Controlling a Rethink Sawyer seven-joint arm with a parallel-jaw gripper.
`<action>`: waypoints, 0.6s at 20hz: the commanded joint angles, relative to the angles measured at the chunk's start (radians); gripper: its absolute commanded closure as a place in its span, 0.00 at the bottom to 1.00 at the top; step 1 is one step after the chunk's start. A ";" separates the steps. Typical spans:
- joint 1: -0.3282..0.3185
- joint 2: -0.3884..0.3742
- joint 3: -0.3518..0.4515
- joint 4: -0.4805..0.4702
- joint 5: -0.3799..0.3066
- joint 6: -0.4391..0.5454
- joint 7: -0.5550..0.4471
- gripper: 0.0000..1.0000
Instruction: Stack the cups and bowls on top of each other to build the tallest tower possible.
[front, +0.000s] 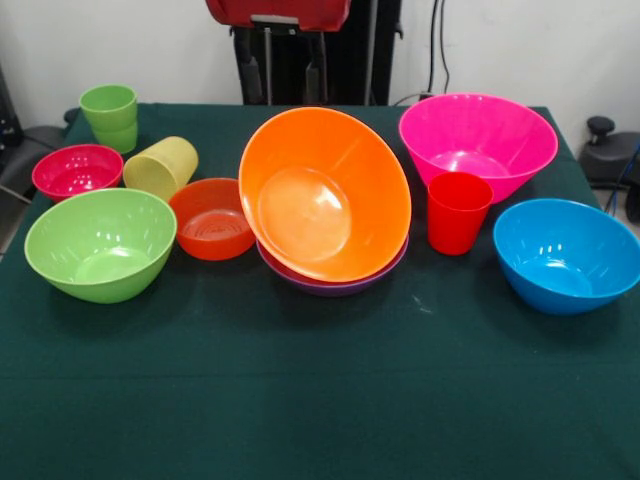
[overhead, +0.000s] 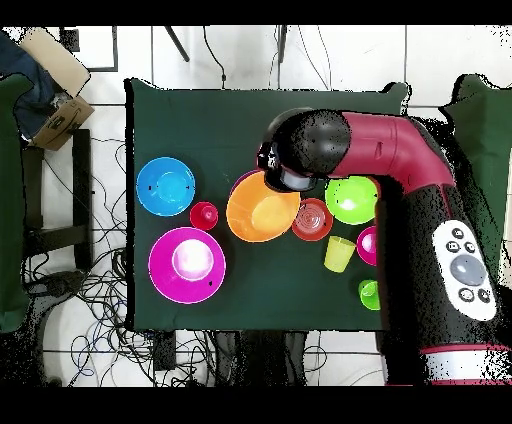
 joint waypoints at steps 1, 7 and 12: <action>-0.053 0.051 0.070 -0.010 -0.092 0.106 -0.370 0.00; -0.109 0.070 0.094 -0.018 -0.094 0.111 -0.393 0.00; -0.124 0.081 0.102 -0.027 -0.106 0.112 -0.386 0.00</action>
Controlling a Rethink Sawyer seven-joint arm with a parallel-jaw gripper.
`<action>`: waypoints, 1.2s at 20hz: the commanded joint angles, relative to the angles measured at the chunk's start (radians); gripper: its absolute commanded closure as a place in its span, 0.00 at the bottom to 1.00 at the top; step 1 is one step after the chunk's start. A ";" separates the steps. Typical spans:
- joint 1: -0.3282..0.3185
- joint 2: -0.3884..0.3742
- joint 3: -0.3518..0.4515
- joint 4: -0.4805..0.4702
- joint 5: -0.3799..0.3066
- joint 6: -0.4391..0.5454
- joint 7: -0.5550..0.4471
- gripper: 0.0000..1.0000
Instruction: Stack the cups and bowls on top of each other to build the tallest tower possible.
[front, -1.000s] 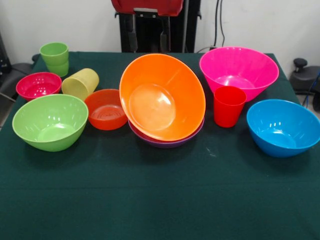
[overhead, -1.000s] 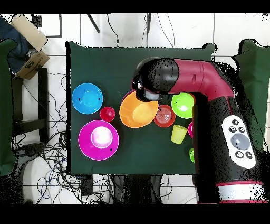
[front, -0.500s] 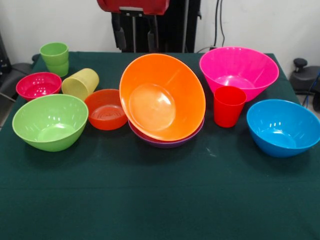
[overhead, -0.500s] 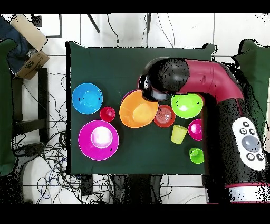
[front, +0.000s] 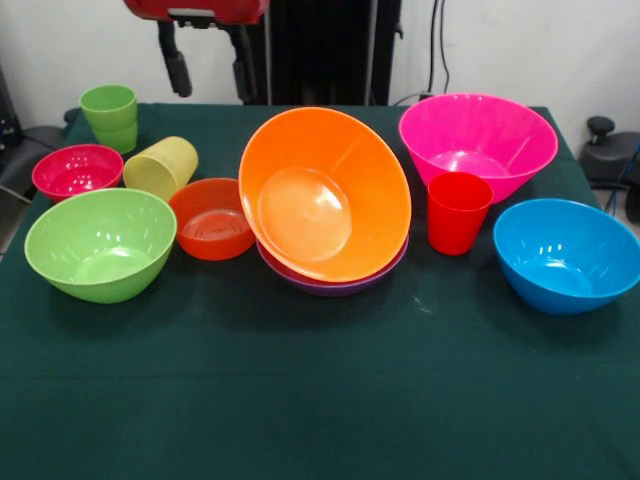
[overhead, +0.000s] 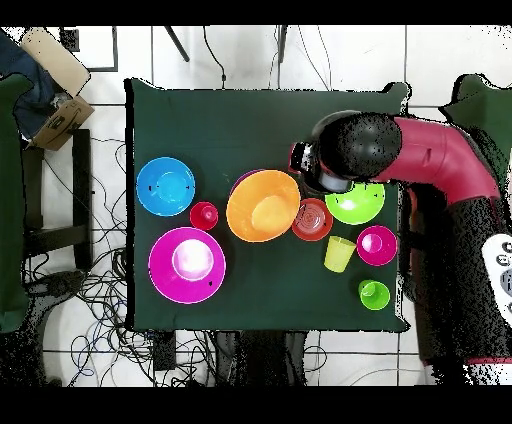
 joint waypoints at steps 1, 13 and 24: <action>-0.011 0.078 0.054 -0.021 -0.084 0.094 -0.316 0.00; 0.005 0.055 0.046 0.016 -0.071 0.064 -0.230 0.00; 0.055 0.041 0.036 -0.003 -0.082 0.091 -0.199 0.00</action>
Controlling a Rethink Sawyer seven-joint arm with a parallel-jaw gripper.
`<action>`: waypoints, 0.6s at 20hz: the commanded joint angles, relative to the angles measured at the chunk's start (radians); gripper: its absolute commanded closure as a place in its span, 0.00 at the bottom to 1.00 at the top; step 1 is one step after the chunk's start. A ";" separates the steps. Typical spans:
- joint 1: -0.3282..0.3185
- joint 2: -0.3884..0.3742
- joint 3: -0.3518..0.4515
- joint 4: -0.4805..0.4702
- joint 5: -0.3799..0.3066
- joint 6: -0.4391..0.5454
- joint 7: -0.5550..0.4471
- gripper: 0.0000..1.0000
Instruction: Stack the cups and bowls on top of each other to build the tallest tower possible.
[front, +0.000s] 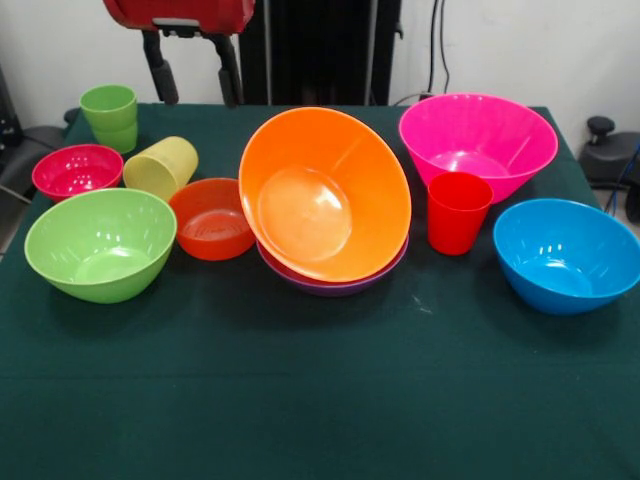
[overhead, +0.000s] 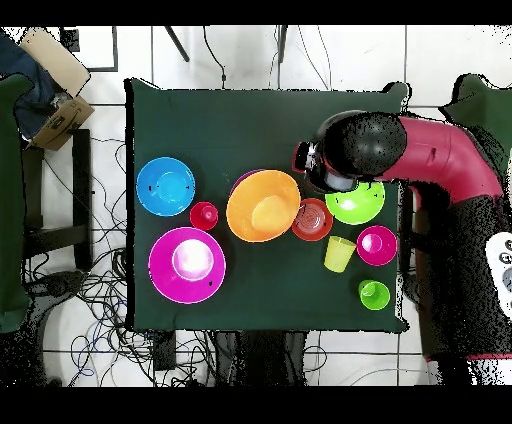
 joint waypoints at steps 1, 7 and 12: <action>0.061 0.026 0.031 0.005 -0.065 0.097 -0.183 0.00; 0.072 0.028 0.025 -0.014 -0.066 0.117 -0.190 0.00; 0.083 0.037 0.017 -0.037 -0.070 0.128 -0.182 0.00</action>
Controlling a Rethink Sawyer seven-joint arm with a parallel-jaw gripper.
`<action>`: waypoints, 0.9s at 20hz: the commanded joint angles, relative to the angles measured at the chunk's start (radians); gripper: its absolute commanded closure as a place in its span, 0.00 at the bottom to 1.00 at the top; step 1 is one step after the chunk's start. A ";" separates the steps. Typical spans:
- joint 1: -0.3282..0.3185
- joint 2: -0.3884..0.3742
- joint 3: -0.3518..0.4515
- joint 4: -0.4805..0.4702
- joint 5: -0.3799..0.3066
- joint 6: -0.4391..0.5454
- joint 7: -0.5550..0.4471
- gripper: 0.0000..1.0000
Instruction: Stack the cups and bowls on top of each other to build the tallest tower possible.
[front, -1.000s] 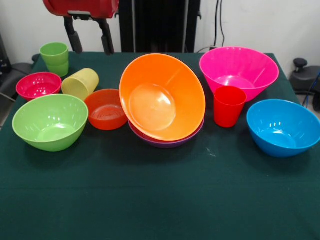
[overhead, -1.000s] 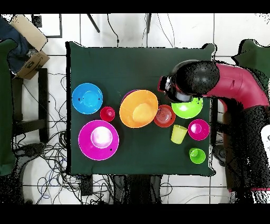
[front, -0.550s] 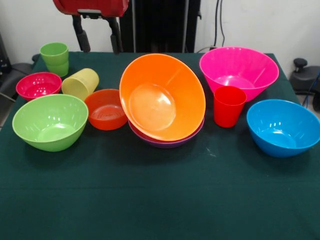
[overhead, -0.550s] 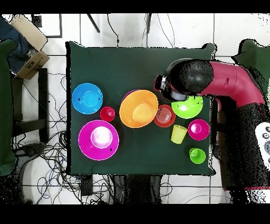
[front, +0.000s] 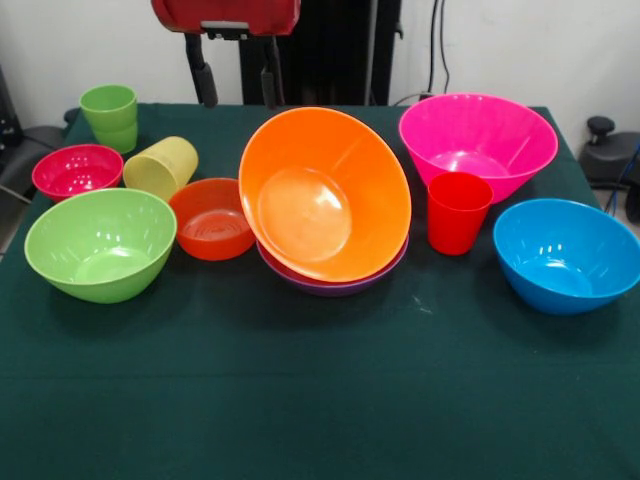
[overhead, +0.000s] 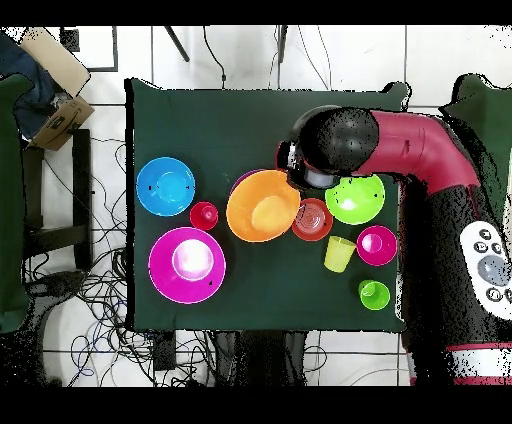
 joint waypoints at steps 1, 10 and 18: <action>0.036 0.039 0.017 -0.035 -0.067 0.115 -0.185 0.00; 0.037 0.039 0.016 -0.033 -0.065 0.116 -0.176 0.00; 0.017 0.044 0.010 0.010 -0.059 0.056 -0.152 0.00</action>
